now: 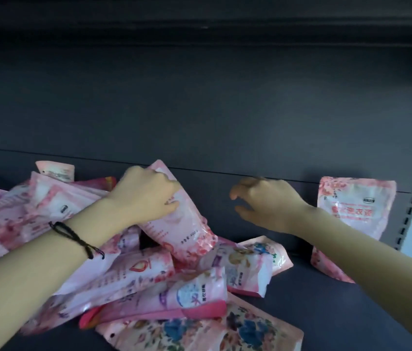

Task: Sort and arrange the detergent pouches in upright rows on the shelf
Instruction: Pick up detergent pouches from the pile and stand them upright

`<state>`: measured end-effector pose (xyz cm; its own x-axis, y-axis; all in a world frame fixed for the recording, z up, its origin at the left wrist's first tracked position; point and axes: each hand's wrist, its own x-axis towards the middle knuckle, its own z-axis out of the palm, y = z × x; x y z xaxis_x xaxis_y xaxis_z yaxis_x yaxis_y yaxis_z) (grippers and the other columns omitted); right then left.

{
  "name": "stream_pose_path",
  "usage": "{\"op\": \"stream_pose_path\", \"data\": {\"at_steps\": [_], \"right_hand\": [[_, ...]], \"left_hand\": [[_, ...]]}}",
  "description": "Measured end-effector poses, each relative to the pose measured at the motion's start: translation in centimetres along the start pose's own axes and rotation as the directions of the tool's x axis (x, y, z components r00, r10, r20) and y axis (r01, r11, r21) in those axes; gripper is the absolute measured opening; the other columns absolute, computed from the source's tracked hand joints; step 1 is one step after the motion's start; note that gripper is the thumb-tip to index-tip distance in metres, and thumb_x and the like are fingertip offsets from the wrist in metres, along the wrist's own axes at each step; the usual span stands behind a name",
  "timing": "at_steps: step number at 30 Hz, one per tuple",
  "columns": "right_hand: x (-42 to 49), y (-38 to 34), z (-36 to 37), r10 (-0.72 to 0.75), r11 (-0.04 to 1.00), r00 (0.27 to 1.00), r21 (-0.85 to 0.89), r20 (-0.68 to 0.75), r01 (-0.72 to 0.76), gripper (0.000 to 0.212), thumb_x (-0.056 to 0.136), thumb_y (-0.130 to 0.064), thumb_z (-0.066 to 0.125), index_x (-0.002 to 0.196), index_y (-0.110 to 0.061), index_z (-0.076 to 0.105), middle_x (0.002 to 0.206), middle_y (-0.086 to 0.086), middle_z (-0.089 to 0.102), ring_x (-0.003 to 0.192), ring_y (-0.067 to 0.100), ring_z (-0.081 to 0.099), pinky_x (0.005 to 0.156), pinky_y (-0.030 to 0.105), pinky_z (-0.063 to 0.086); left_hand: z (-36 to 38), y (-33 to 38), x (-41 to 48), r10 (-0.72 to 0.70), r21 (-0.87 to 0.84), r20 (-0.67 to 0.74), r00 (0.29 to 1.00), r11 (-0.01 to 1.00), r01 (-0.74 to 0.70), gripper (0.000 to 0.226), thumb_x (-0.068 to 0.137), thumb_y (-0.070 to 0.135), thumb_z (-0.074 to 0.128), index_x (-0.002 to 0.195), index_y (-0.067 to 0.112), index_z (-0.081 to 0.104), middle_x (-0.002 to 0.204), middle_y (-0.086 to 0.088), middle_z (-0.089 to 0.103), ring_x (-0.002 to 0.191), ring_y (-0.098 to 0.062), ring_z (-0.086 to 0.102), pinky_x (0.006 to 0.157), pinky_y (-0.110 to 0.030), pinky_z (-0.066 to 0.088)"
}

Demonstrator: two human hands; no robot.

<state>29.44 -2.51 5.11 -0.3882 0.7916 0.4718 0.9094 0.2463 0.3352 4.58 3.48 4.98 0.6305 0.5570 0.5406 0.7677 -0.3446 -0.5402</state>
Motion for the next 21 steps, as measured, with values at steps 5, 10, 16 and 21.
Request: {"op": "stream_pose_path", "data": {"at_steps": [5, 10, 16, 21], "right_hand": [[6.4, -4.7, 1.1, -0.074, 0.995, 0.996, -0.069, 0.044, 0.077, 0.031, 0.093, -0.038, 0.047, 0.121, -0.025, 0.051, 0.117, -0.002, 0.058, 0.104, 0.023, 0.056, 0.067, 0.03, 0.045], [12.0, -8.8, 2.4, 0.241, 0.776, 0.96, 0.565, 0.146, -0.281, 0.054, 0.093, -0.046, 0.049, 0.139, -0.02, 0.035, 0.122, 0.0, 0.055, 0.104, 0.022, 0.058, 0.082, 0.039, 0.051], [14.0, -11.6, 4.4, 0.451, 0.258, 0.863, 0.892, 0.229, -0.372, 0.028, 0.098, -0.022, 0.044, 0.088, 0.0, 0.058, 0.084, 0.02, 0.065, 0.068, 0.029, 0.061, 0.062, 0.037, 0.052], [12.6, -10.1, 4.2, 0.604, 0.036, 0.773, 0.963, 0.192, -0.267, 0.027, 0.099, -0.022, 0.044, 0.076, -0.01, 0.053, 0.07, 0.007, 0.054, 0.067, 0.024, 0.053, 0.06, 0.039, 0.05]], "left_hand": [[2.0, -5.8, -3.8, -0.365, -0.056, -0.088, 0.927, 0.931, 0.361, 0.025, 0.09, 0.037, 0.051, 0.079, 0.015, 0.058, 0.077, -0.005, 0.067, 0.072, -0.029, 0.066, 0.053, -0.026, 0.03], [5.2, -7.2, -6.6, -0.6, -0.532, 0.189, 0.777, 0.603, 0.595, 0.035, 0.094, 0.046, 0.046, 0.118, 0.023, 0.058, 0.107, 0.001, 0.067, 0.097, -0.025, 0.063, 0.078, -0.036, 0.052], [7.0, -5.6, -6.7, -0.635, -0.687, 0.256, 0.729, 0.411, 0.599, 0.044, 0.092, 0.046, 0.051, 0.13, 0.023, 0.051, 0.117, 0.006, 0.064, 0.109, -0.018, 0.059, 0.087, -0.039, 0.05], [7.9, -4.7, -5.4, -0.626, -0.847, 0.291, 0.723, 0.184, 0.499, 0.05, 0.091, 0.043, 0.058, 0.132, 0.016, 0.05, 0.117, 0.0, 0.064, 0.104, -0.017, 0.059, 0.087, -0.033, 0.048]]}}
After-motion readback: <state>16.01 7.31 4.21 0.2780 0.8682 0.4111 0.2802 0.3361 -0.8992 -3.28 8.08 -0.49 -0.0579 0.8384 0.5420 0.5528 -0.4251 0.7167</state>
